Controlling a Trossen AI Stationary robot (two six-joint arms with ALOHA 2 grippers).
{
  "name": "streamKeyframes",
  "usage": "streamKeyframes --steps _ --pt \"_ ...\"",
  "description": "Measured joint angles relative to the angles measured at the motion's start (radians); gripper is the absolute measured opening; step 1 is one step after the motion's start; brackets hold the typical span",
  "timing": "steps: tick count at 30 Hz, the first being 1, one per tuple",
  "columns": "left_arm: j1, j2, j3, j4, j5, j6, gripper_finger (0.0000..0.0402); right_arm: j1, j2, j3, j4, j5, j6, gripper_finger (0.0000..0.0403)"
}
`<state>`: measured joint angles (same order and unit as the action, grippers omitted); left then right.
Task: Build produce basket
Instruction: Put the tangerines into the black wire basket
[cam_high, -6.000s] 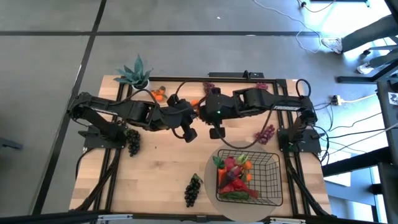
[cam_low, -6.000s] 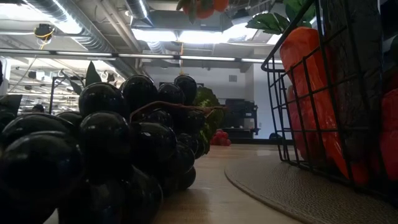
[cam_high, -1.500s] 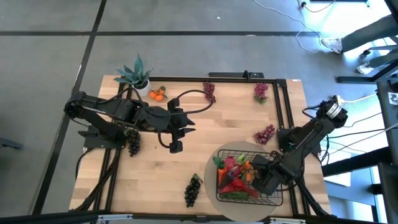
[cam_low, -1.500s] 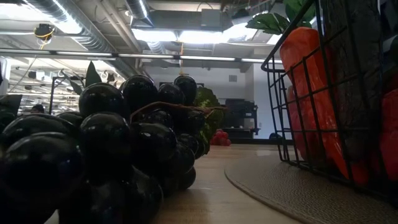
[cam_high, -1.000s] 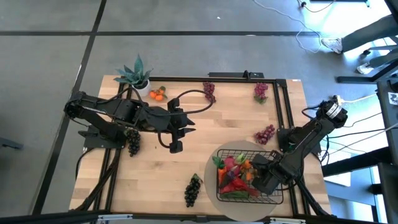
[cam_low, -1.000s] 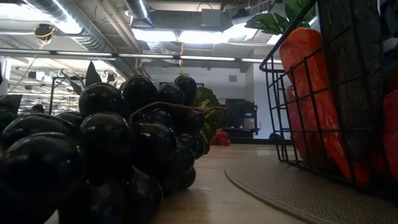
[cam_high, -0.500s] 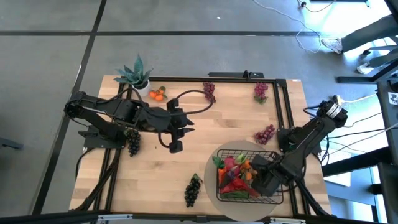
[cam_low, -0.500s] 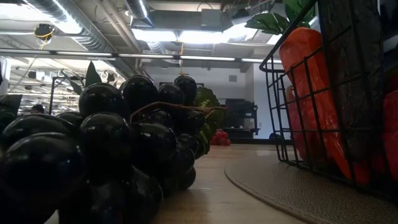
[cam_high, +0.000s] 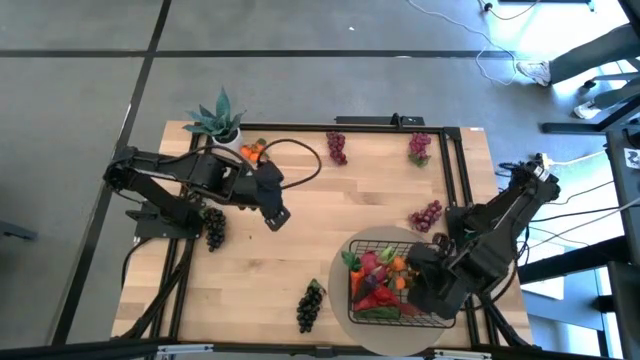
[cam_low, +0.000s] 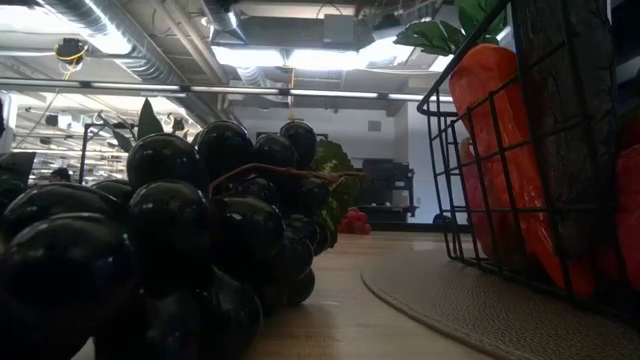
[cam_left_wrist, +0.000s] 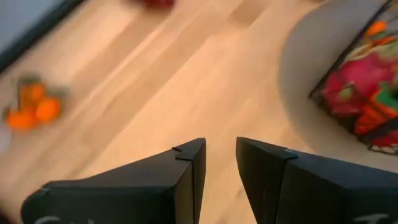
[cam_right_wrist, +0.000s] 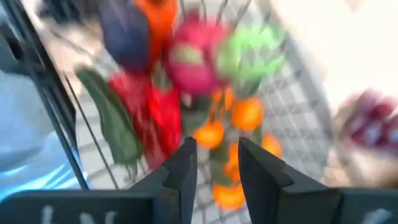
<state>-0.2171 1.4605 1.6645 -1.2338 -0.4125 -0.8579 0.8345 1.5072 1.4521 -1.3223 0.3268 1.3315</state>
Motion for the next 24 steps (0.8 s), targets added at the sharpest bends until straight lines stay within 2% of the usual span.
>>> streamKeyframes --steps 4,8,13,17,24 --pt "0.003 0.000 0.000 -0.099 0.087 -0.128 0.0078 0.000 0.000 0.119 -0.073 0.161 -0.092 0.0103" --pt "-0.003 -0.002 -0.030 -0.145 0.107 -0.249 0.0078 -0.018 0.000 0.221 -0.110 0.270 -0.232 0.0103" --pt "-0.003 0.001 -0.144 -0.142 0.190 -0.337 0.0078 -0.077 0.000 0.328 -0.111 0.297 -0.423 0.0103" --pt "0.002 0.000 -0.218 -0.092 0.244 -0.337 0.0078 -0.126 0.000 0.393 -0.112 0.298 -0.585 0.0103" --pt "0.060 0.001 -0.277 0.073 0.271 -0.214 0.0078 -0.274 -0.017 0.432 -0.144 0.304 -0.837 0.0103"
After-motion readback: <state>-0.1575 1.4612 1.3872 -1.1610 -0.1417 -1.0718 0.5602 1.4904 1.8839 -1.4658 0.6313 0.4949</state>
